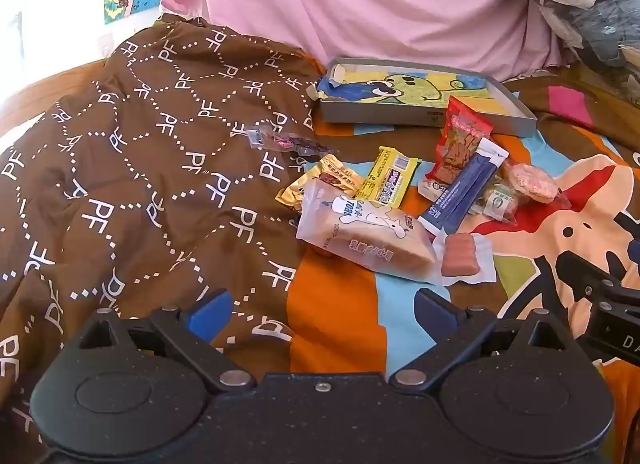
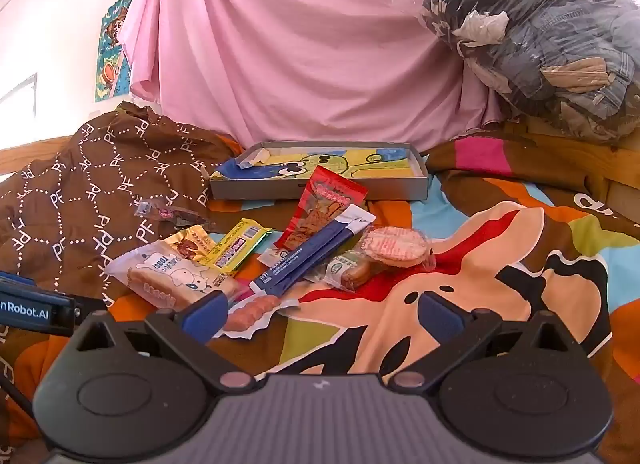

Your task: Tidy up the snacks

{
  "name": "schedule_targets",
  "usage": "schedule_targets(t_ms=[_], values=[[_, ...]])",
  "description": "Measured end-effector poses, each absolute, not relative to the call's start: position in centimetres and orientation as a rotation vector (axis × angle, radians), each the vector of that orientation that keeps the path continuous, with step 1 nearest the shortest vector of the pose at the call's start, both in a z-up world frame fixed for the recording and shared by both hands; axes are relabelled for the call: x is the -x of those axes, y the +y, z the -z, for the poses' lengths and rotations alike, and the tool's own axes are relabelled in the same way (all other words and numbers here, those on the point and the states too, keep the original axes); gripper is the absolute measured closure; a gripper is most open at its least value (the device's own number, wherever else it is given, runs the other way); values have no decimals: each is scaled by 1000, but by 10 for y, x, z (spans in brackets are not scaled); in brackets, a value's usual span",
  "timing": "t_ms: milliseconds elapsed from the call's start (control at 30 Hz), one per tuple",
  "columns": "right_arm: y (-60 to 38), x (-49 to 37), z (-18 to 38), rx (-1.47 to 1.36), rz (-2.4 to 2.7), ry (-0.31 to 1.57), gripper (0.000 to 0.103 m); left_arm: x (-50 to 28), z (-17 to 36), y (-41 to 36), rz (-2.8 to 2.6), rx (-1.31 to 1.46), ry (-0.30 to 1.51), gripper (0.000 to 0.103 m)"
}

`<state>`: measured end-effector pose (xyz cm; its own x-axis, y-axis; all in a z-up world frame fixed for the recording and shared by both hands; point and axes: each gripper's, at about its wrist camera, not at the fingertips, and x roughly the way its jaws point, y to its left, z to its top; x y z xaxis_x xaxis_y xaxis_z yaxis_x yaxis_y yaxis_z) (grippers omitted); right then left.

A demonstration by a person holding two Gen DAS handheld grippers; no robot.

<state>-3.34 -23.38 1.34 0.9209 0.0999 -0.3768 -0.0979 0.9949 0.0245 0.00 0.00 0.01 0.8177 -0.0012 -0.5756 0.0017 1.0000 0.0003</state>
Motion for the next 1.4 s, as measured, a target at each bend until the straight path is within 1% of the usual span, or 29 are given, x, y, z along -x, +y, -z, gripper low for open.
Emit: schedule_targets(t_ms=[1400], values=[[-232,33,-13,5,-99,387,0,0,0,0,1,-3,613,5]])
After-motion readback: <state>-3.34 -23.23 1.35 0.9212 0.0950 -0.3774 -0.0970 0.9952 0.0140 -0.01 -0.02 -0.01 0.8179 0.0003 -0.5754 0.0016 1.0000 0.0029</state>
